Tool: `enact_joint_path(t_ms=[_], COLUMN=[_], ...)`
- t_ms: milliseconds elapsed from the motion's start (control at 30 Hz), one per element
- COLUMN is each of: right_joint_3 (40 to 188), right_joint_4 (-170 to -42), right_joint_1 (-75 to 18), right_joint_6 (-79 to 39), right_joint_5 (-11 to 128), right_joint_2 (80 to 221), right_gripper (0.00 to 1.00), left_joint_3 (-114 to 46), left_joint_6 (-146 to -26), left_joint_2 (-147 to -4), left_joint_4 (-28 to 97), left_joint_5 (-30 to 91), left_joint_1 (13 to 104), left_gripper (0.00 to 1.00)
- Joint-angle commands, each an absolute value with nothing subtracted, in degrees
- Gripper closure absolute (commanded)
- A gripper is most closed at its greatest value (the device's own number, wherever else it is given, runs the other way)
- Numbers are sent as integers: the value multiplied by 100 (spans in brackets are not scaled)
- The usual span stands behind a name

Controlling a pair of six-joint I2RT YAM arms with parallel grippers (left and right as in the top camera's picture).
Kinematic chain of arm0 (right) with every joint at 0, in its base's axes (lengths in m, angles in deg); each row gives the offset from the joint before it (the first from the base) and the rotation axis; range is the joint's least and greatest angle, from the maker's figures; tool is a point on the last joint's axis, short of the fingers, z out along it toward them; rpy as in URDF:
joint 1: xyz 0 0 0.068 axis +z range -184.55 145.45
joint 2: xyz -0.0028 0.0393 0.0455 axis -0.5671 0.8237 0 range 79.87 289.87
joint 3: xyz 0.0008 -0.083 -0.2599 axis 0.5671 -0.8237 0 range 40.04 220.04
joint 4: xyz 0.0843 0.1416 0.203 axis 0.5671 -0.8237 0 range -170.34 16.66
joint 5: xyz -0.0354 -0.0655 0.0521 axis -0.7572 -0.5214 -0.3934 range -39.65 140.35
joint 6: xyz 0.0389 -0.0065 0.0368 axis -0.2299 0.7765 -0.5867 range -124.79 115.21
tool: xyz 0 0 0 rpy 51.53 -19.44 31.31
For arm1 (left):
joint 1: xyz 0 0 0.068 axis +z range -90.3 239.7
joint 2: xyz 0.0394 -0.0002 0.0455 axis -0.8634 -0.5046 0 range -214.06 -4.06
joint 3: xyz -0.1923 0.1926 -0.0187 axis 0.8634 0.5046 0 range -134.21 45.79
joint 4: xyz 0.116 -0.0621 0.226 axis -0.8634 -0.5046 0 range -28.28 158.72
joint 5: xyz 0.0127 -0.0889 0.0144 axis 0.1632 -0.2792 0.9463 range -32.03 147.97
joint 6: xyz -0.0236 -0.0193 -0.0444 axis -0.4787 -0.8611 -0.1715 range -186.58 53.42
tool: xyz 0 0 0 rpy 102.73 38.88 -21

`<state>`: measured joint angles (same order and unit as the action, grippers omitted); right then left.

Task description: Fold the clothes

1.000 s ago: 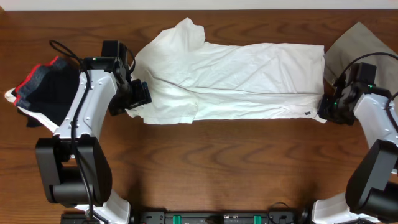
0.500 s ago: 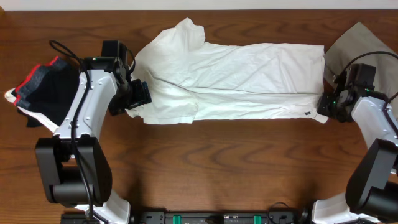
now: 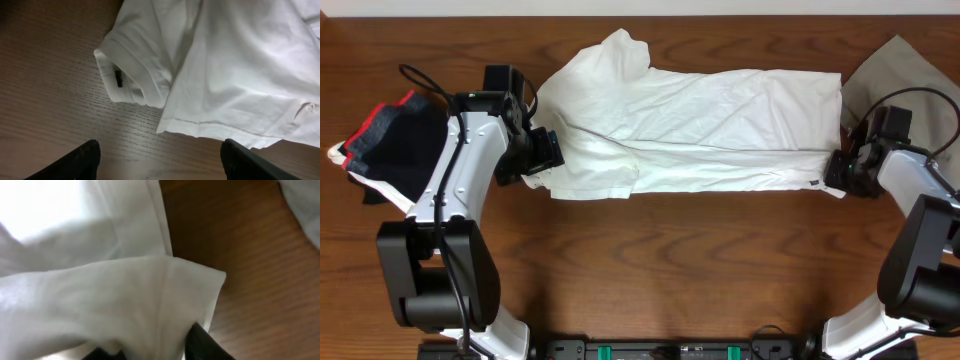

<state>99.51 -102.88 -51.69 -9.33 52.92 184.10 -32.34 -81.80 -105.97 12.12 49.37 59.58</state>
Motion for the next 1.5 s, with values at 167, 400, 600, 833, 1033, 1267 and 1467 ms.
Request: enact_joint_path(t_ms=[167,400,600,833,1033,1267,1467], right_joint_3=[9924,9929,10018,10230,10230,10270,10270], right_joint_4=[-10279,-10403,-10751,-10858,-10937,-11413,-11920], right_joint_1=[-5180,-5182,-5191,-5392,-5464,-5488,-5488], right_joint_6=[-972,-1094,-1119,-1116,-1114,-1051,-1051], right_joint_5=[5187,5187,5189,5185,5187,5746,5829], right_joint_2=[18436,18259,17505,16580,16506,16506,16506], right_gripper=[87,99,99,99,99,99,98], left_joint_3=[-3210,-3210,-3210,-3210,-3210,-3210,-3210], left_joint_6=[-8189,-8189,-8187,-8187,-8189,-8189,-8189], left_joint_2=[-10667,-10667,-10667,-10667,-10667,-10667,-10667], left_joint_4=[1201,1201,1201,1201,1201,1203,1238], left_joint_5=[5000,5000,5000,5000,5000,5000,5000], left_joint_1=[5951,5951,5951,5951,5951,5951,5951], left_gripper=[21,21,21,21,21,21,21])
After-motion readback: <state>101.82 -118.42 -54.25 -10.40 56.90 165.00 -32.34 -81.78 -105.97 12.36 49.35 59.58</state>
